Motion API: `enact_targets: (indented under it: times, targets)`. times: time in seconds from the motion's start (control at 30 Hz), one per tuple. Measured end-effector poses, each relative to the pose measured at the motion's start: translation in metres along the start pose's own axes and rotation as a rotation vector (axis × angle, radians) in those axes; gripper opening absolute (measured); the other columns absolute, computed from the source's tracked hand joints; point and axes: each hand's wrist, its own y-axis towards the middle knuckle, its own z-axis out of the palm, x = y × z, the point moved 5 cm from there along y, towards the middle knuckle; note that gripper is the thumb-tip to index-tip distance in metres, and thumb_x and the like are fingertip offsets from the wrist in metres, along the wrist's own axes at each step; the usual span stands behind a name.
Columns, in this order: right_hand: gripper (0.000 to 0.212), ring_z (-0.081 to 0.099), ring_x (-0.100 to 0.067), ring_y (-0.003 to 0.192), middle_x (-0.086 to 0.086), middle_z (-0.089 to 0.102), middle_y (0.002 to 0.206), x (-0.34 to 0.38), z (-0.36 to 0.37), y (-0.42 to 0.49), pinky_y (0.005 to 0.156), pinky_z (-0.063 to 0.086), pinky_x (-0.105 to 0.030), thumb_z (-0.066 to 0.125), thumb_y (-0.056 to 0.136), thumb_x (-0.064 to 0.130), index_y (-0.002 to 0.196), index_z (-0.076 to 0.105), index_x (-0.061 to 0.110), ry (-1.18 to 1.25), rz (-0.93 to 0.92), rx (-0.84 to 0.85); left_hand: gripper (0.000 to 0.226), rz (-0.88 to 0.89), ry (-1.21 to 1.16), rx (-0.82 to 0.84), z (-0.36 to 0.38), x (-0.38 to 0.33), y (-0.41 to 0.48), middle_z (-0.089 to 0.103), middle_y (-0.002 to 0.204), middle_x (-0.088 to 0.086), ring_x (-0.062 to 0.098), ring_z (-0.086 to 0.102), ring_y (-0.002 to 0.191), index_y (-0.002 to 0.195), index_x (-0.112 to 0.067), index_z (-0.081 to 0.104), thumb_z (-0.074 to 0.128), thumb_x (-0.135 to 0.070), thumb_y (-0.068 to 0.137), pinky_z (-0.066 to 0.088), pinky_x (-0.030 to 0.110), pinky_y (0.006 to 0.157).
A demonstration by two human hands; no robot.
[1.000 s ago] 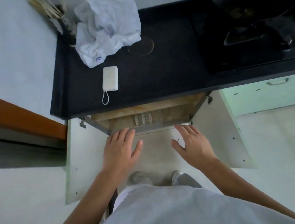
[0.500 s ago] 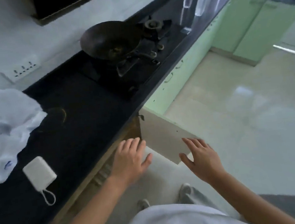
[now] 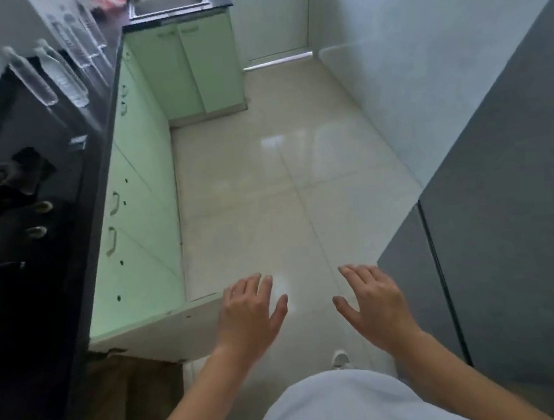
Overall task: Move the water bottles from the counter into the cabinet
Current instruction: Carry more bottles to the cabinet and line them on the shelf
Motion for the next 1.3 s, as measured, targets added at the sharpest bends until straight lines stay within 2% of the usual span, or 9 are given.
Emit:
enact_targets:
  times: [0.1,0.23,0.37,0.63,0.8,1.0,1.17,1.3]
  targets:
    - [0.058,0.062,-0.023,0.111,0.0,0.068,0.123,-0.022,0.003,0.023,0.09,0.055,-0.039,0.048,0.089,0.052,0.13,0.063,0.013,0.024,0.015,0.002,0.05,0.04,0.023,-0.025,0.003,-0.023,0.031,0.071,0.114,0.008,0.03,0.068,0.099,0.117,-0.013,0.069,0.044,-0.05,0.095,0.052,0.043,0.084]
    - [0.058,0.061,-0.022,0.113,0.001,0.067,0.124,-0.021,0.012,0.063,0.092,0.053,-0.037,0.048,0.09,0.052,0.131,0.061,0.014,0.075,-0.046,0.044,0.05,-0.016,0.029,-0.055,0.002,-0.024,0.051,0.072,0.114,0.007,0.029,0.067,0.1,0.118,-0.013,0.07,0.044,-0.05,0.096,0.052,0.041,0.084]
    - [0.059,0.06,-0.022,0.114,0.001,0.066,0.124,-0.005,0.015,0.107,0.093,0.053,-0.037,0.047,0.09,0.053,0.132,0.06,0.014,0.117,-0.155,0.069,0.054,-0.127,0.0,-0.058,-0.003,-0.007,0.058,0.072,0.118,0.006,0.026,0.068,0.106,0.124,-0.012,0.067,0.041,-0.052,0.098,0.054,0.041,0.087]
    - [0.058,0.06,-0.022,0.115,0.001,0.066,0.125,0.02,0.026,0.224,0.093,0.053,-0.038,0.048,0.091,0.051,0.133,0.06,0.013,0.127,-0.339,0.057,0.055,-0.259,0.059,-0.035,0.001,0.056,0.109,0.071,0.12,0.007,0.026,0.068,0.106,0.123,-0.013,0.068,0.039,-0.053,0.099,0.053,0.04,0.088]
    - [0.06,0.059,-0.022,0.116,0.002,0.066,0.125,-0.005,0.033,0.293,0.095,0.052,-0.036,0.047,0.092,0.052,0.136,0.058,0.013,0.111,-0.256,0.069,0.055,-0.273,0.016,-0.028,0.012,0.087,0.197,0.071,0.118,0.008,0.028,0.068,0.105,0.122,-0.013,0.069,0.04,-0.052,0.097,0.052,0.042,0.087]
    - [0.06,0.061,-0.021,0.113,0.001,0.068,0.122,-0.063,0.009,0.366,0.093,0.054,-0.035,0.048,0.092,0.052,0.134,0.06,0.011,0.071,-0.077,0.001,0.053,-0.062,0.004,-0.021,0.016,0.077,0.341,0.072,0.115,0.007,0.028,0.069,0.099,0.12,-0.013,0.069,0.042,-0.052,0.096,0.052,0.04,0.08]
    - [0.057,0.061,-0.02,0.113,0.001,0.067,0.123,-0.12,-0.001,0.423,0.091,0.055,-0.036,0.051,0.091,0.05,0.134,0.06,0.013,0.082,0.063,-0.013,0.05,0.092,-0.011,-0.041,0.024,0.061,0.451,0.072,0.116,0.007,0.029,0.068,0.098,0.119,-0.013,0.068,0.045,-0.051,0.097,0.051,0.041,0.081]
    - [0.057,0.061,-0.019,0.114,0.002,0.067,0.123,-0.147,0.008,0.482,0.09,0.054,-0.035,0.053,0.09,0.05,0.133,0.06,0.014,0.071,0.072,-0.003,0.049,0.128,0.009,-0.042,0.039,0.065,0.52,0.07,0.118,0.008,0.03,0.067,0.1,0.119,-0.012,0.067,0.045,-0.05,0.098,0.052,0.041,0.084]
